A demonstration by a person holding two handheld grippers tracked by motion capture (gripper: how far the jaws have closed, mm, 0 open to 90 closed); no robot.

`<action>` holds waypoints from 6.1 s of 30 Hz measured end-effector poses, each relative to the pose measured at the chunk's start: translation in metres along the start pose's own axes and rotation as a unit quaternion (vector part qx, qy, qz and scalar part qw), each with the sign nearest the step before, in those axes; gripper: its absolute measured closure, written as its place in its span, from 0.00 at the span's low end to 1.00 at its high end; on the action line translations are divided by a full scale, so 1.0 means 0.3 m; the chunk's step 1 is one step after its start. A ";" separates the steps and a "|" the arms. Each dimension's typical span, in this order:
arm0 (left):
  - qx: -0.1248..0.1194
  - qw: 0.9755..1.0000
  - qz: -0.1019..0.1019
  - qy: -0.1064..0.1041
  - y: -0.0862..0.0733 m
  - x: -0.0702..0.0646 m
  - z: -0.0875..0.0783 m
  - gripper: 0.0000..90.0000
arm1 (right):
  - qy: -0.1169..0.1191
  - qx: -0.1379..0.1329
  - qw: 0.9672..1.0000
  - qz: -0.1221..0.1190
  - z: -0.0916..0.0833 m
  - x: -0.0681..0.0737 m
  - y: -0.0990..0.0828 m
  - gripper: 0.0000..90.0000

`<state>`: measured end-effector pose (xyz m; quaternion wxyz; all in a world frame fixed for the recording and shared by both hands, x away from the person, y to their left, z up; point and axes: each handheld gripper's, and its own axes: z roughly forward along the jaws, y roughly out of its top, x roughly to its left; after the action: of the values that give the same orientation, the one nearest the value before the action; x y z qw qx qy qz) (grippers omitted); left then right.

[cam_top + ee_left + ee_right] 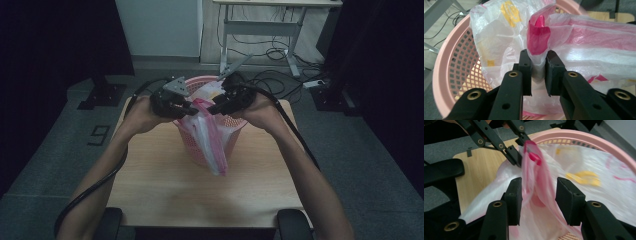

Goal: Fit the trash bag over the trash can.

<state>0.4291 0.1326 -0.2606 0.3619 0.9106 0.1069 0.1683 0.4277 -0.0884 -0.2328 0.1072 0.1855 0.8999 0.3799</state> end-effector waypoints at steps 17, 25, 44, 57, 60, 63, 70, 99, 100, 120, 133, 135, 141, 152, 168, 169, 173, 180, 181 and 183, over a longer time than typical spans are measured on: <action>-0.028 0.997 -0.063 0.038 -0.083 0.084 -0.021 0.98 | -0.025 0.018 0.998 0.052 0.034 -0.108 -0.097 0.99; -0.037 0.990 -0.110 0.078 -0.168 0.157 -0.075 0.96 | -0.081 0.032 0.992 0.095 -0.055 -0.185 -0.195 0.98; -0.041 0.977 -0.198 0.074 -0.411 0.216 -0.159 0.68 | -0.136 0.055 0.973 0.177 -0.157 -0.287 -0.393 0.94; -0.044 0.978 -0.197 0.050 -0.381 0.219 -0.264 0.33 | -0.119 0.025 0.977 0.173 -0.194 -0.273 -0.353 0.64; -0.042 0.978 -0.195 0.058 -0.359 0.228 -0.288 0.31 | -0.123 0.022 0.977 0.170 -0.204 -0.272 -0.339 0.55; -0.042 0.978 -0.193 0.068 -0.313 0.245 -0.301 0.30 | -0.133 0.019 0.976 0.171 -0.206 -0.282 -0.316 0.47; -0.017 0.981 -0.173 0.090 -0.154 0.275 -0.234 0.30 | -0.150 0.025 0.974 0.170 -0.149 -0.319 -0.215 0.34; 0.073 0.981 -0.181 -0.025 -0.221 0.175 0.081 0.35 | -0.120 0.072 0.976 0.166 0.014 -0.253 -0.340 0.60; 0.078 0.980 -0.180 -0.028 -0.222 0.167 0.080 0.35 | -0.115 0.074 0.977 0.165 0.010 -0.245 -0.345 0.59; 0.024 0.985 -0.163 0.046 -0.115 0.217 -0.103 0.54 | -0.137 0.041 0.977 0.155 -0.049 -0.292 -0.260 0.69; 0.060 0.978 -0.172 0.105 -0.142 0.295 0.000 0.96 | -0.193 0.059 0.968 0.147 -0.016 -0.347 -0.251 0.95; 0.067 0.977 -0.173 0.102 -0.149 0.300 0.020 0.96 | -0.194 0.069 0.967 0.149 0.006 -0.363 -0.264 0.95; 0.104 0.974 -0.184 0.076 -0.209 0.320 0.138 0.95 | -0.193 0.108 0.963 0.153 0.077 -0.384 -0.297 0.95; 0.118 0.974 -0.190 0.027 -0.270 0.305 0.164 0.98 | -0.170 0.145 0.959 0.174 0.123 -0.398 -0.374 0.97; 0.041 0.978 -0.206 0.007 -0.298 0.304 -0.038 0.55 | -0.156 0.052 0.968 0.191 -0.052 -0.375 -0.408 0.40; 0.038 0.978 -0.203 0.003 -0.296 0.295 -0.051 0.54 | -0.145 0.045 0.970 0.190 -0.066 -0.367 -0.407 0.39; 0.035 0.982 -0.185 -0.015 -0.288 0.252 -0.082 0.50 | -0.120 0.034 0.977 0.173 -0.097 -0.317 -0.398 0.37; 0.018 0.988 -0.148 -0.049 -0.281 0.174 -0.114 0.47 | -0.090 0.020 0.986 0.139 -0.139 -0.226 -0.390 0.35; 0.012 0.988 -0.146 -0.051 -0.278 0.171 -0.120 0.47 | -0.083 0.019 0.987 0.136 -0.143 -0.214 -0.388 0.35; 0.002 0.989 -0.141 -0.053 -0.266 0.172 -0.135 0.45 | -0.073 0.014 0.989 0.126 -0.153 -0.195 -0.384 0.35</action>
<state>0.4552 0.2312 -0.2765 0.3857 0.8946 0.2155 0.0671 0.4362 -0.2164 -0.2816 0.1212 0.3262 0.8644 0.3629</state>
